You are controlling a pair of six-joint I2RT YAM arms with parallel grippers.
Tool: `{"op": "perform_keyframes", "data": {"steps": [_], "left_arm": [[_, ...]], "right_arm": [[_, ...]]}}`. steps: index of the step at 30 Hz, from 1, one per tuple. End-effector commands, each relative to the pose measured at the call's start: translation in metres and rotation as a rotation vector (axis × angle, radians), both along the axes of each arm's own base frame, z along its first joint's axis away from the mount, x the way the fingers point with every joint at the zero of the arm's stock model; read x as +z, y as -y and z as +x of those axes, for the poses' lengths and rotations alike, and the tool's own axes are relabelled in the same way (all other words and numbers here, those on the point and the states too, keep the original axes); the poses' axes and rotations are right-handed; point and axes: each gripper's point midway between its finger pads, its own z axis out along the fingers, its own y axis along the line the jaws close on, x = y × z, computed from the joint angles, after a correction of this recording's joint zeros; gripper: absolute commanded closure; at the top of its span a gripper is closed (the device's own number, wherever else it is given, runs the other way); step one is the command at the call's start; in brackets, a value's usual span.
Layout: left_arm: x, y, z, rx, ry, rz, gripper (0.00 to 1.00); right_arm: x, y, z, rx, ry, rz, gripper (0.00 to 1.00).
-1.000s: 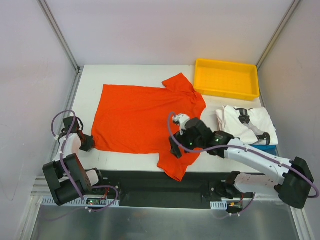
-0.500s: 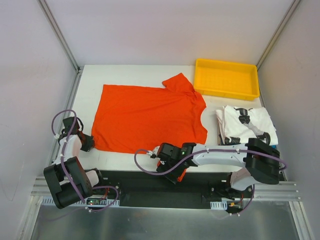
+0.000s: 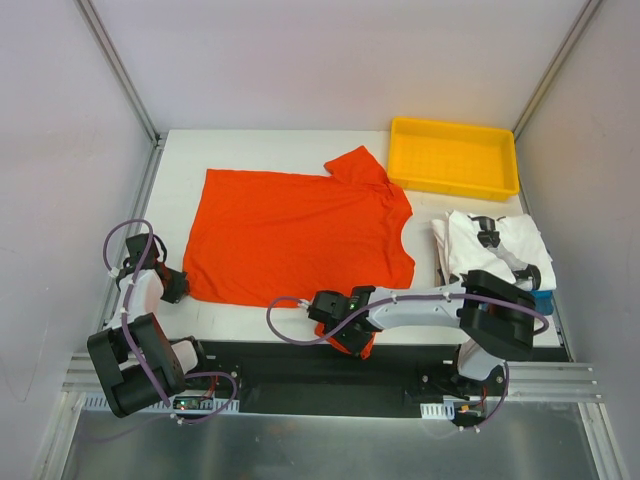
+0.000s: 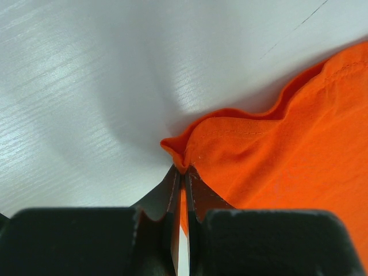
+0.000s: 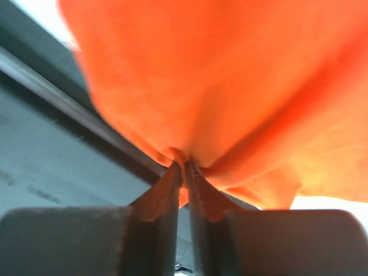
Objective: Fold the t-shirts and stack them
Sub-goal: Grap the side of the flattened tshirt closest away from the robot with both arms, then fold the flattened tshirt in 1/3 of the way
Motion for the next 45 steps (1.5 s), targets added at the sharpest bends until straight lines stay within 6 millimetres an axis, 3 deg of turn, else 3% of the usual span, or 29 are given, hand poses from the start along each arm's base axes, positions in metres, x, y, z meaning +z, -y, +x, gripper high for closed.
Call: {"op": "perform_keyframes", "data": {"steps": [1, 6, 11, 16, 20, 27, 33, 40, 45], "left_arm": [[0.004, 0.000, 0.004, -0.022, 0.027, 0.005, 1.00], [0.010, 0.006, 0.002, -0.008, 0.076, -0.006, 1.00], [0.015, 0.005, -0.015, 0.112, 0.098, 0.013, 1.00], [0.022, 0.003, -0.029, 0.180, 0.101, 0.043, 1.00], [0.022, 0.008, -0.040, 0.200, 0.074, 0.029, 1.00], [0.031, 0.013, -0.036, 0.195, 0.103, 0.000, 1.00], [0.055, 0.019, -0.009, 0.119, 0.191, -0.034, 1.00], [0.075, 0.039, 0.028, -0.008, 0.208, 0.015, 1.00], [0.085, 0.032, 0.048, 0.018, 0.195, 0.030, 1.00]], "right_arm": [[0.001, 0.007, 0.009, -0.032, 0.052, -0.046, 0.94], [0.019, 0.001, 0.002, -0.042, 0.032, 0.041, 0.99], [0.048, -0.005, -0.035, 0.006, -0.098, 0.189, 0.99], [0.066, 0.004, -0.064, 0.024, -0.206, 0.240, 0.99], [0.078, 0.014, -0.067, 0.012, -0.203, 0.245, 0.99], [0.091, 0.022, -0.031, -0.066, -0.020, 0.235, 0.99], [0.113, 0.019, 0.036, -0.255, 0.137, 0.324, 0.99], [0.134, 0.023, 0.083, -0.275, 0.233, 0.334, 0.99], [0.152, 0.030, 0.126, -0.308, 0.328, 0.312, 0.99]]}}
